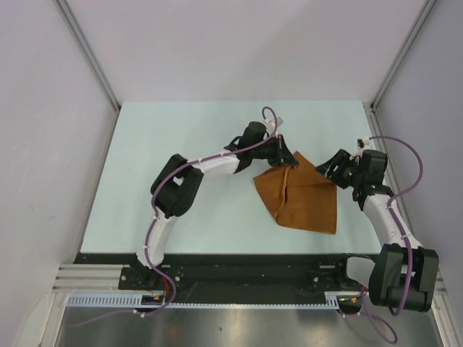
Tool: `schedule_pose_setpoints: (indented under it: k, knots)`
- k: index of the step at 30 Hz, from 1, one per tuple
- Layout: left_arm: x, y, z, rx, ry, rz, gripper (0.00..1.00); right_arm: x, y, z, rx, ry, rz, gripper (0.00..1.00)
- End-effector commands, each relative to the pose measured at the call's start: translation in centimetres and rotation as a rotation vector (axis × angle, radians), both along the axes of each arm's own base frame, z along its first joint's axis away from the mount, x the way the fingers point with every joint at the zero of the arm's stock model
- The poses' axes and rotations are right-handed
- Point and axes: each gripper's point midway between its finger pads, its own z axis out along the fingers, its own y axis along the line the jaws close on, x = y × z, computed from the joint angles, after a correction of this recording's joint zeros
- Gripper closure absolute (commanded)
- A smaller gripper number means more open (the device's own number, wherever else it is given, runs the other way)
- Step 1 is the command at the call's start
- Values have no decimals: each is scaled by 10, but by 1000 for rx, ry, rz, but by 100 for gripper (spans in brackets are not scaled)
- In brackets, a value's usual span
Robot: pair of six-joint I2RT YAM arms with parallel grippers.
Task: Fold the napkin, place the utensils inside, and roll it up
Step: Fold the napkin
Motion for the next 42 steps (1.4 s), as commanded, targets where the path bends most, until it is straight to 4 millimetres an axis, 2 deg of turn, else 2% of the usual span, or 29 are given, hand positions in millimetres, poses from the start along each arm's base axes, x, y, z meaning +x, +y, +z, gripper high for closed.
schedule_pose_setpoints:
  k: [1, 11, 28, 30, 31, 33, 34, 36, 37, 39, 40, 41, 42]
  knots:
    - [15, -15, 26, -78, -58, 9, 100, -3, 1, 6, 1, -25, 22, 41]
    - [25, -14, 20, -59, -74, 65, 100, -7, 1, -1, 8, -8, 23, 41]
    - [53, -19, -8, -36, -70, 127, 99, -16, 2, -2, 10, 1, 24, 41]
    - [55, -19, -7, -37, -79, 136, 90, -18, 2, -1, 8, 3, 24, 41]
    - [58, -19, -9, -38, -81, 137, 71, -19, 1, -2, 5, 5, 24, 41]
    - [57, -21, -3, -54, -95, 122, 62, -22, 0, -3, -1, 12, 23, 41]
    - [58, -21, 1, -64, -112, 118, 52, -22, -1, -2, -4, 11, 21, 41]
    - [60, -20, 10, -78, -135, 111, 40, -25, -1, -3, -7, 17, 23, 41]
    - [62, -19, 21, -88, -165, 113, 30, -26, -1, -3, -9, 17, 24, 41]
    - [68, -10, 29, -88, -191, 123, 23, -28, -2, -2, -8, 21, 23, 41]
    - [68, -5, 46, -100, -229, 123, 22, -29, -1, -2, -11, 21, 25, 41]
    - [70, 1, 51, -97, -245, 129, 21, -31, -1, -2, -12, 28, 25, 41]
    - [71, 13, 45, -77, -245, 135, 20, -33, -2, -3, -12, 30, 23, 41]
